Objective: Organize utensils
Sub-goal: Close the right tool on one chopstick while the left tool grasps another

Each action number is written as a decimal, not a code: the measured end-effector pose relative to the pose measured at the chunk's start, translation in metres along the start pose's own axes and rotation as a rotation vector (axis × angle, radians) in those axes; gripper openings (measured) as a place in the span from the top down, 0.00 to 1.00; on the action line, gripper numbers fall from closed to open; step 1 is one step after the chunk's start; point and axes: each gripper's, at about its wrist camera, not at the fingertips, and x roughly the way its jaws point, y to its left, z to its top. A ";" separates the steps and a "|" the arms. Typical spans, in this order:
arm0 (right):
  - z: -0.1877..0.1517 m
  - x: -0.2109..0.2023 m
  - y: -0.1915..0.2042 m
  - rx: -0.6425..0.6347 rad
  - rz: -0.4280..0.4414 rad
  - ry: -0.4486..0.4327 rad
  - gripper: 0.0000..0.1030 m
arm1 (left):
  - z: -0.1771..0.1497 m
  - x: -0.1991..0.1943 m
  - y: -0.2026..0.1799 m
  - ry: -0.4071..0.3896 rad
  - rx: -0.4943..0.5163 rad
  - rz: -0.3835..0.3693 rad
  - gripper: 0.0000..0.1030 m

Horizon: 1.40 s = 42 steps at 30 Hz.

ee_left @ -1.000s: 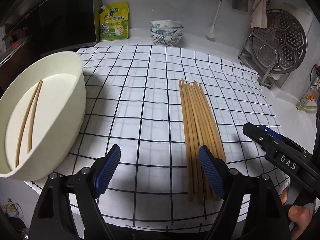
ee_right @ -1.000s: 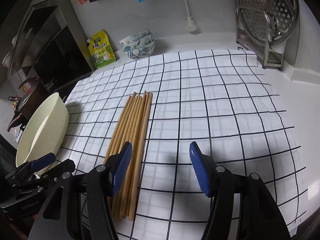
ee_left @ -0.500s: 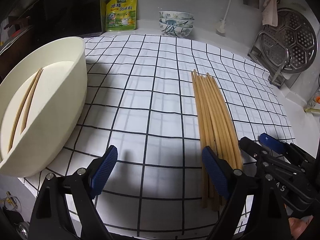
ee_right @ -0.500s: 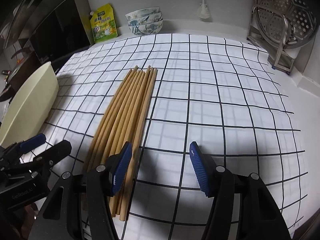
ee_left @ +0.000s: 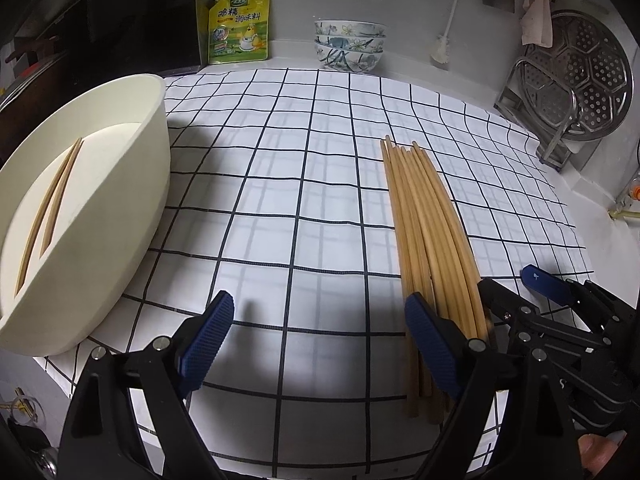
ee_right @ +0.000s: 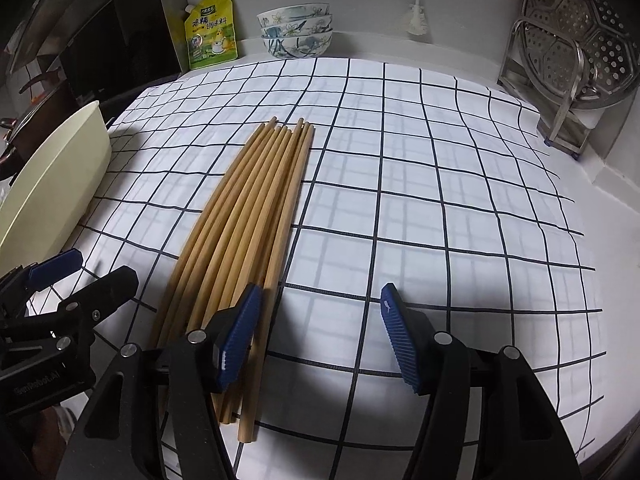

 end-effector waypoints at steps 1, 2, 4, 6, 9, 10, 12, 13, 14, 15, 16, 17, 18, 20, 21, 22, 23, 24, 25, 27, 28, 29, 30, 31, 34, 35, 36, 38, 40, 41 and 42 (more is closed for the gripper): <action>0.000 0.000 -0.001 0.002 0.000 0.000 0.42 | 0.000 0.000 -0.001 0.000 0.002 -0.001 0.17; 0.000 0.000 -0.002 0.006 0.001 0.000 0.42 | 0.000 0.000 -0.001 -0.001 0.003 -0.004 0.17; 0.000 0.000 -0.005 0.013 0.001 0.001 0.42 | 0.000 0.001 -0.003 -0.003 -0.001 -0.010 0.15; 0.000 0.000 -0.010 0.021 -0.004 0.000 0.42 | 0.001 0.002 -0.004 -0.007 -0.004 -0.016 0.14; -0.001 -0.001 -0.018 0.044 -0.009 0.000 0.42 | 0.002 0.004 -0.009 -0.009 0.010 -0.010 0.14; -0.001 -0.001 -0.022 0.052 -0.013 -0.001 0.42 | 0.002 0.005 -0.010 -0.009 0.014 -0.008 0.14; -0.002 -0.002 -0.028 0.066 -0.025 -0.001 0.42 | 0.003 0.007 -0.011 -0.008 0.019 -0.006 0.14; -0.002 -0.002 -0.031 0.074 -0.028 -0.001 0.42 | 0.003 0.009 -0.012 -0.008 0.022 -0.004 0.14; -0.002 -0.002 -0.033 0.079 -0.028 -0.001 0.42 | 0.003 0.010 -0.013 -0.009 0.025 -0.001 0.14; -0.002 -0.003 -0.033 0.080 -0.027 -0.002 0.42 | 0.004 0.011 -0.014 -0.009 0.028 0.003 0.14; -0.002 -0.004 -0.033 0.078 -0.026 -0.005 0.42 | 0.004 0.013 -0.015 -0.008 0.032 0.007 0.14; -0.002 -0.004 -0.033 0.075 -0.026 -0.007 0.42 | 0.004 0.014 -0.016 -0.006 0.035 0.010 0.14; -0.002 -0.004 -0.032 0.071 -0.024 -0.009 0.42 | 0.004 0.015 -0.017 -0.006 0.038 0.012 0.14; -0.001 -0.004 -0.031 0.068 -0.021 -0.010 0.42 | 0.004 0.017 -0.019 -0.005 0.048 0.020 0.14; -0.001 -0.004 -0.031 0.067 -0.019 -0.010 0.42 | 0.005 0.018 -0.020 -0.005 0.052 0.026 0.14; -0.001 -0.004 -0.031 0.066 -0.019 -0.010 0.42 | 0.005 0.020 -0.020 -0.003 0.055 0.031 0.14; -0.001 -0.004 -0.030 0.068 -0.018 -0.011 0.42 | 0.005 0.021 -0.021 -0.001 0.057 0.036 0.14; -0.001 -0.004 -0.030 0.069 -0.018 -0.012 0.42 | 0.006 0.022 -0.021 -0.001 0.059 0.040 0.14; -0.001 -0.004 -0.030 0.070 -0.017 -0.014 0.42 | 0.006 0.022 -0.021 -0.005 0.059 0.044 0.14; -0.001 -0.005 -0.031 0.071 -0.016 -0.017 0.42 | 0.006 0.022 -0.020 -0.008 0.063 0.065 0.14; -0.001 -0.005 -0.031 0.071 -0.015 -0.018 0.42 | 0.006 0.022 -0.019 -0.007 0.065 0.073 0.14; -0.001 -0.005 -0.031 0.071 -0.016 -0.019 0.42 | 0.005 0.022 -0.018 -0.006 0.065 0.076 0.13; -0.001 -0.005 -0.031 0.071 -0.016 -0.018 0.42 | 0.005 0.023 -0.017 0.000 0.065 0.083 0.14; -0.001 -0.005 -0.031 0.071 -0.015 -0.018 0.42 | 0.004 0.024 -0.017 0.008 0.067 0.092 0.14; 0.000 -0.006 -0.031 0.070 -0.016 -0.022 0.42 | 0.001 0.024 -0.014 0.012 0.073 0.100 0.14; 0.000 -0.006 -0.031 0.071 -0.015 -0.024 0.42 | 0.001 0.023 -0.013 0.010 0.073 0.104 0.14; 0.000 -0.006 -0.031 0.071 -0.016 -0.026 0.42 | 0.000 0.022 -0.012 0.008 0.073 0.108 0.14; 0.000 -0.006 -0.030 0.070 -0.018 -0.028 0.42 | 0.000 0.022 -0.010 0.002 0.073 0.118 0.13; 0.001 -0.005 -0.029 0.067 -0.023 -0.026 0.42 | 0.003 0.023 -0.009 0.004 0.067 0.116 0.13; 0.002 -0.004 -0.028 0.063 -0.027 -0.025 0.42 | 0.004 0.025 -0.008 0.007 0.066 0.112 0.13; 0.002 -0.002 -0.028 0.059 -0.031 -0.025 0.42 | 0.006 0.026 -0.009 0.009 0.066 0.111 0.12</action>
